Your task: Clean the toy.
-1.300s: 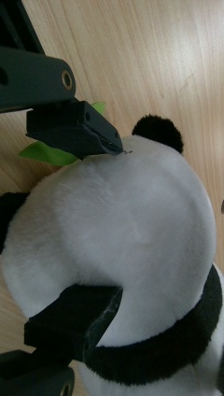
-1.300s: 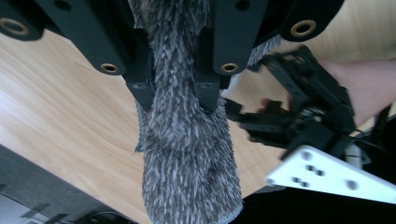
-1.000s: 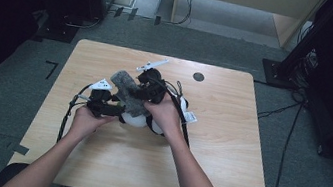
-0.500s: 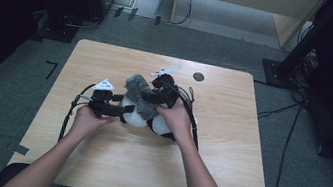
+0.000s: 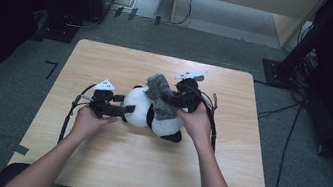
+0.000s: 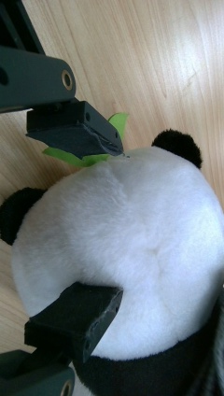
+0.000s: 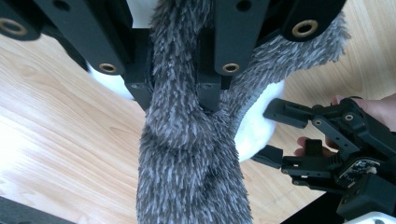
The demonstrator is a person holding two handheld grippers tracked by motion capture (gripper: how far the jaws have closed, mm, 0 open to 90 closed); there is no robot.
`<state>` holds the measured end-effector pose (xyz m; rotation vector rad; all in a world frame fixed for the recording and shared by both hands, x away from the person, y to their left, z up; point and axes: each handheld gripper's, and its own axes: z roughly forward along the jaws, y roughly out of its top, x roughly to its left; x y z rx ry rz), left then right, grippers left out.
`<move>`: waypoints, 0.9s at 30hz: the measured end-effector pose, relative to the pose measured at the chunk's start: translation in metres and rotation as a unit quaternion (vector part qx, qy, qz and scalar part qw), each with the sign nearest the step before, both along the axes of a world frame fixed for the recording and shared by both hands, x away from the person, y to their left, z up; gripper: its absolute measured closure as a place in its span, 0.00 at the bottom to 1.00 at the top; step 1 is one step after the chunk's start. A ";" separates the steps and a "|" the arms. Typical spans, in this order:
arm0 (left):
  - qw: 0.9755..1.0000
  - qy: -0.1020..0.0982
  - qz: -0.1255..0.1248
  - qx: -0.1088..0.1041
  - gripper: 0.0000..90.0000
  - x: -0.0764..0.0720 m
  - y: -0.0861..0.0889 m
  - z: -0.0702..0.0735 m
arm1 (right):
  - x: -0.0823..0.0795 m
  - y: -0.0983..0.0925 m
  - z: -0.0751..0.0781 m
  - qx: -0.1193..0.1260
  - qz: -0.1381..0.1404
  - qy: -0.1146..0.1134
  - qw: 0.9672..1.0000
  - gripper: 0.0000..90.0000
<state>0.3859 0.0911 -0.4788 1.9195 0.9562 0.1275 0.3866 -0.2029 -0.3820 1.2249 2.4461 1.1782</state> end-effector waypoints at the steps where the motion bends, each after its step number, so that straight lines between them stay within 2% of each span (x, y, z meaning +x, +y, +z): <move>1: 1.000 -0.002 -0.001 0.001 0.30 0.000 0.000 0.000 | -0.002 -0.004 0.001 0.004 -0.005 0.000 1.000 0.82; 10: 1.000 -0.007 -0.005 0.000 0.30 0.001 0.000 0.001 | -0.011 -0.031 0.009 0.006 -0.026 -0.008 1.000 0.83; 14: 1.000 0.001 -0.009 -0.012 0.30 0.003 0.000 0.001 | -0.013 -0.044 0.006 0.007 -0.043 -0.005 0.999 0.83; 16: 1.000 0.012 -0.015 -0.020 0.32 0.004 0.000 0.002 | -0.010 -0.047 0.000 0.004 -0.049 0.000 0.999 0.84; 18: 0.999 0.031 -0.030 -0.032 0.33 0.004 -0.001 0.001 | -0.006 -0.049 -0.006 0.003 -0.052 0.004 0.999 0.85; 21: 0.999 0.021 -0.041 -0.026 0.32 0.004 -0.002 0.001 | -0.001 -0.051 -0.009 0.015 -0.051 0.011 0.999 0.85; 24: 0.999 0.011 -0.041 -0.030 0.28 0.006 -0.003 -0.001 | 0.004 -0.051 -0.013 0.011 -0.048 0.010 0.999 0.85; 27: 0.998 0.026 -0.037 -0.055 0.27 0.009 -0.003 -0.003 | 0.009 -0.055 -0.017 0.016 -0.053 0.015 0.998 0.86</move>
